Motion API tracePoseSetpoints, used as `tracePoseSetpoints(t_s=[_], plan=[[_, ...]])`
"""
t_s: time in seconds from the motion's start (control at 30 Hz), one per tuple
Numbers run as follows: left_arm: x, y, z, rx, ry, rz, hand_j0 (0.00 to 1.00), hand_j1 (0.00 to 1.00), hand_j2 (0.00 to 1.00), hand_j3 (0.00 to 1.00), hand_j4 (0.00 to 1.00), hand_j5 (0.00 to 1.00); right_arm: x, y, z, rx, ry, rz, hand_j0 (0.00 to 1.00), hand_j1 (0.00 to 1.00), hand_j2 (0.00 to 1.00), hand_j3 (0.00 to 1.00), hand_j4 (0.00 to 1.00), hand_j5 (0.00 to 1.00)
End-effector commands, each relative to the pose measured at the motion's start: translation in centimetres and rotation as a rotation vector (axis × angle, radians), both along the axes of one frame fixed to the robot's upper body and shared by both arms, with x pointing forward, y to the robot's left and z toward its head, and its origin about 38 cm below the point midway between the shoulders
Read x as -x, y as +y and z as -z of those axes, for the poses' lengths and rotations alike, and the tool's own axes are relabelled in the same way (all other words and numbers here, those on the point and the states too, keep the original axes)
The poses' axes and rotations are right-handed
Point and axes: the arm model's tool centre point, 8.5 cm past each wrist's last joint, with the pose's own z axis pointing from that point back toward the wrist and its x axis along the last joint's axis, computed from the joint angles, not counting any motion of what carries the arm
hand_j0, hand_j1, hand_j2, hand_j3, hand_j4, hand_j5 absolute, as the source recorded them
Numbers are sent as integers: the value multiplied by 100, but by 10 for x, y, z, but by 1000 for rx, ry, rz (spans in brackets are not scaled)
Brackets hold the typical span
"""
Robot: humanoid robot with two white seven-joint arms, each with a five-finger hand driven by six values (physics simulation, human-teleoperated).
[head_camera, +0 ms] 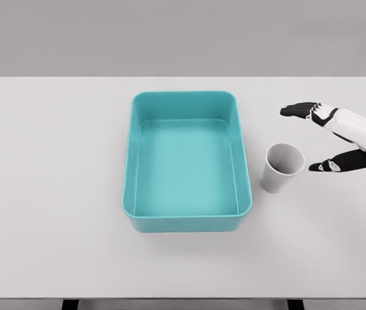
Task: Put the paper cup into the basket with your right arm
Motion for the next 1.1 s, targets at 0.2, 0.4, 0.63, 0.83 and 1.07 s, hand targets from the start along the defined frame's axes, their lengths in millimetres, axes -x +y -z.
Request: tracePoseSetpoints(t_s=[0.2, 0.4, 0.63, 0.83, 1.07], plan=[[0, 0, 0, 0, 0, 0, 100, 100, 100, 100, 100, 100, -10, -13, -6, -113, 11, 116, 100, 100, 100, 100, 100, 100], [0, 0, 0, 0, 1, 0, 100, 100, 100, 100, 100, 100, -11, -49, 18, -464, 254, 212, 100, 100, 100, 100, 100, 100], [0, 0, 0, 0, 0, 0, 100, 100, 100, 100, 100, 100, 11, -64, 81, -563, 442, 301, 100, 100, 100, 100, 100, 100], [0, 0, 0, 0, 0, 0, 100, 100, 100, 100, 100, 100, 12, -52, 125, -635, 550, 338, 100, 100, 100, 100, 100, 100], [0, 0, 0, 0, 0, 0, 100, 100, 100, 100, 100, 100, 12, -36, 151, -712, 633, 365, 100, 100, 100, 100, 100, 100]])
